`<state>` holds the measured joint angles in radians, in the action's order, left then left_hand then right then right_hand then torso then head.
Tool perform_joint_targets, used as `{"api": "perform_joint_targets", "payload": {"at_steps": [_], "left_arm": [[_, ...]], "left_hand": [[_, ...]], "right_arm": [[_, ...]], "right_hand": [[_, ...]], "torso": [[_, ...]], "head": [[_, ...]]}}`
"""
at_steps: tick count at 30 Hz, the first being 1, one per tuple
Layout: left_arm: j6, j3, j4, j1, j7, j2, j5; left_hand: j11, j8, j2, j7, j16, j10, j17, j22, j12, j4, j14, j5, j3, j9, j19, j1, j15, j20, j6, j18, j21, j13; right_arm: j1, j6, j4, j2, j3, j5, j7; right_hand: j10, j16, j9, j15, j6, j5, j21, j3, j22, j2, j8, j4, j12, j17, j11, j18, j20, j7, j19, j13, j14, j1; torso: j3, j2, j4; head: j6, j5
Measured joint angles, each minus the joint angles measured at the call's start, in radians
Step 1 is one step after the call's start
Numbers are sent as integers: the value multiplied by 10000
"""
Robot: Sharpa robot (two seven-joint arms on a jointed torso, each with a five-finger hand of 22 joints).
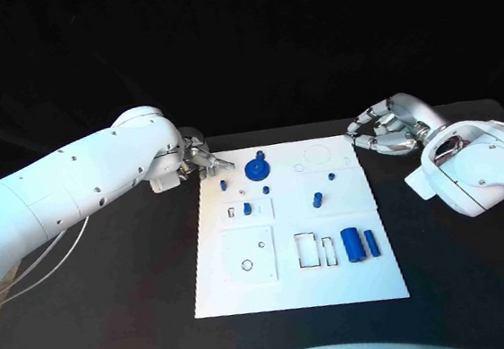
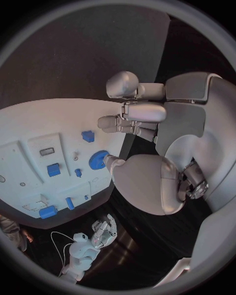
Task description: Assemble the parts on the task board
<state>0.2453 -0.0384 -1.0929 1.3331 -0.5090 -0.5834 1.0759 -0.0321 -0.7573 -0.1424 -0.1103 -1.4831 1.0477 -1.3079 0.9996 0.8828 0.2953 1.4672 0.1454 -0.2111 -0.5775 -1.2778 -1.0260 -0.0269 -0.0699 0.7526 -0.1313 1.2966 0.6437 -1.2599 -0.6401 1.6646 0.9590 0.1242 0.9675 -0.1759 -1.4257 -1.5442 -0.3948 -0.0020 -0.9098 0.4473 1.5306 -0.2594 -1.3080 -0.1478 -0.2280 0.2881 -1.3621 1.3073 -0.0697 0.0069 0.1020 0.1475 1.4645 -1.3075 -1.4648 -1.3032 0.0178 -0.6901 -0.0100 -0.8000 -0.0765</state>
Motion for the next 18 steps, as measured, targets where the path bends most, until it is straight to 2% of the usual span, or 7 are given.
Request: {"api": "perform_joint_targets", "payload": {"at_steps": [4,16,18], "left_arm": [[28,0,34,-20,-19,41,168],[318,-3,113,-54,-51,143,363],[373,-3,142,-58,-58,164,366]], "left_hand": [[0,0,7,0,0,0,0,24,0,0,-1,0,0,0,-36,-7,0,36,0,0,0,-15],[52,-36,369,36,0,53,2,89,79,0,-4,48,-1,52,-35,-369,-69,36,36,0,36,-57],[52,-36,371,36,0,53,2,102,79,0,-4,55,-1,57,-56,-372,-69,15,36,0,36,-71]], "right_arm": [[1,-1,2,1,0,-2,4],[3,-3,5,2,0,-4,12],[3,-3,5,0,0,-4,13]], "right_hand": [[0,0,0,0,0,0,0,0,0,0,0,0,0,0,0,-1,0,0,0,0,0,0],[0,0,8,0,28,40,0,-57,2,0,0,0,0,8,0,-1,0,28,0,1,0,0],[0,0,8,0,28,40,0,-57,2,0,0,0,0,7,0,0,0,28,0,1,0,0]], "torso": [[6,0,-1],[9,17,11],[9,18,12]], "head": [[-26,19],[-69,38],[-75,38]]}}
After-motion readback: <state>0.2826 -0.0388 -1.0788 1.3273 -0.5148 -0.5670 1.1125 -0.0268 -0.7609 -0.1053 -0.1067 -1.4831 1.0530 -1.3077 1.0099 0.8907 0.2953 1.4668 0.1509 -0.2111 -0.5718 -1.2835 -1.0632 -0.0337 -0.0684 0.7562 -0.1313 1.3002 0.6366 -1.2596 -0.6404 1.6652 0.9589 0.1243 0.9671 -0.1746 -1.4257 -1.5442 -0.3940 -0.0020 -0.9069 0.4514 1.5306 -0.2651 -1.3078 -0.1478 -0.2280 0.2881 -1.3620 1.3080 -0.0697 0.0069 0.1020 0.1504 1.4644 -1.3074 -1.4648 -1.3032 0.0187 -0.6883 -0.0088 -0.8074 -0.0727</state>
